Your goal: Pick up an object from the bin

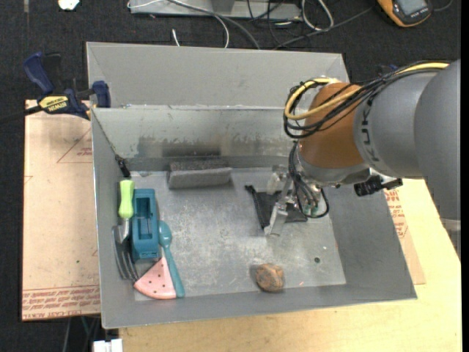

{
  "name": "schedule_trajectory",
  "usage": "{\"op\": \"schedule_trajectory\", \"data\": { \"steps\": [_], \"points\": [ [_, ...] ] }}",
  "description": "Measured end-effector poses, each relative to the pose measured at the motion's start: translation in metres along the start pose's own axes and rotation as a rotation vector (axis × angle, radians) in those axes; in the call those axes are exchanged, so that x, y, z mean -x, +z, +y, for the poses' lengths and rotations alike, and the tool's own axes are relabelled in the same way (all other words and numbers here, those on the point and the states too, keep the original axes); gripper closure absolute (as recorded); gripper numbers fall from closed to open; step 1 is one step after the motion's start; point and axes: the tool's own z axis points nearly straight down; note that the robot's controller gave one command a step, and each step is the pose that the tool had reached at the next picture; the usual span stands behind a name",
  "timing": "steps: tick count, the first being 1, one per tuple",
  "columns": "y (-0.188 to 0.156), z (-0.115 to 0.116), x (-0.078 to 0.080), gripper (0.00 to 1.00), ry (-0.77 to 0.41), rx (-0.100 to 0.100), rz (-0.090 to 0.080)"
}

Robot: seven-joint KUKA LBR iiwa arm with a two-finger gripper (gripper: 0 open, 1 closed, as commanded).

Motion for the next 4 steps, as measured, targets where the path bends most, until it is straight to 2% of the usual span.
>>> {"op": "schedule_trajectory", "data": {
  "steps": [1,2,3,4],
  "points": [
    [0.006,-0.003,0.003,1.00,-0.007,-0.002,0.004],
    [0.006,-0.003,0.003,1.00,-0.008,-0.002,0.004],
    [-0.067,0.003,0.009,1.00,0.008,-0.001,0.002],
    [-0.072,0.020,-0.006,1.00,0.076,-0.002,0.009]
  ]
}}
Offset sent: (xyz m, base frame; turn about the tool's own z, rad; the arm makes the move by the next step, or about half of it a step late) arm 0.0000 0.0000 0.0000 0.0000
